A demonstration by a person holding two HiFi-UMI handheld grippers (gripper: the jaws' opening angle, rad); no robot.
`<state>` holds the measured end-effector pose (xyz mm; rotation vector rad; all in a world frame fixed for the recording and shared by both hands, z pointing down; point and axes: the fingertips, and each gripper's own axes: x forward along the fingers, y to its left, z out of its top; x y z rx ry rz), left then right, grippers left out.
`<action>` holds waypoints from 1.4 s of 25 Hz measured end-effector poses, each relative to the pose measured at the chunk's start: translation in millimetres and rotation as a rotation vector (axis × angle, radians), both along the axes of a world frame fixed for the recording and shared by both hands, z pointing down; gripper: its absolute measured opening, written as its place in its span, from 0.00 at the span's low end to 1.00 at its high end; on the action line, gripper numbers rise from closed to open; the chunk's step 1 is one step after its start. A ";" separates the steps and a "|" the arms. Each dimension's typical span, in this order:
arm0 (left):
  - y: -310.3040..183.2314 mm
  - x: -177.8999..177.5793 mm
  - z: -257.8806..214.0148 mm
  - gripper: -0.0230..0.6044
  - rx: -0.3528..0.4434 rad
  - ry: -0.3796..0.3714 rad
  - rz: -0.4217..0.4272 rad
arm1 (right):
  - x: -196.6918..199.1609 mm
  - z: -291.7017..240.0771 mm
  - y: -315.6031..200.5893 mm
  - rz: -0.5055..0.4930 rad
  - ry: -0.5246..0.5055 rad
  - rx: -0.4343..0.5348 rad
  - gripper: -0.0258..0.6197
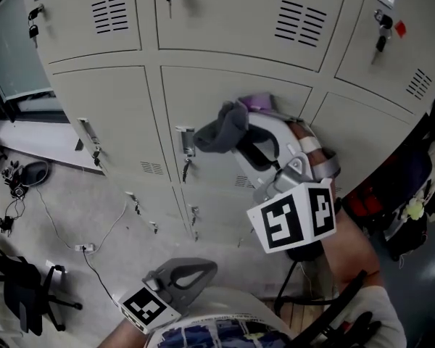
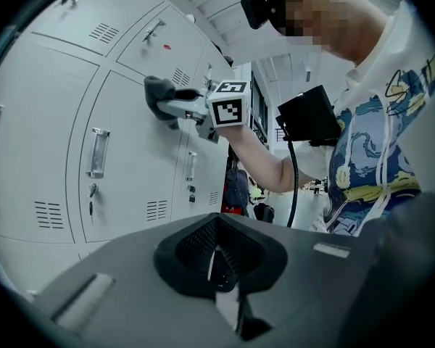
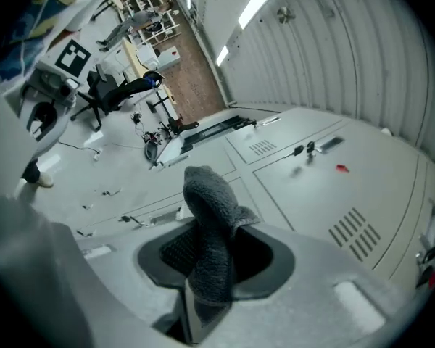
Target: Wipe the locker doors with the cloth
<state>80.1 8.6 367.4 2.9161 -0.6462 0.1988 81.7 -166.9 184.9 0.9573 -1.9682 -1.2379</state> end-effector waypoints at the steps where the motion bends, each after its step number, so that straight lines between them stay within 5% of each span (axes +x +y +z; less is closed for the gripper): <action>1: 0.6 0.1 -0.6 0.04 0.002 0.002 -0.001 | 0.3 -9.8 -2.9 0.010 -0.003 0.034 0.21; 7: 2.7 -4.8 -0.8 0.04 -0.003 0.011 -0.024 | 1.1 -19.2 -32.2 0.072 0.012 0.091 0.22; 35: -2.3 -17.6 9.2 0.04 -0.045 0.004 -0.052 | -13.1 218.7 -53.6 0.094 0.135 -0.300 0.21</action>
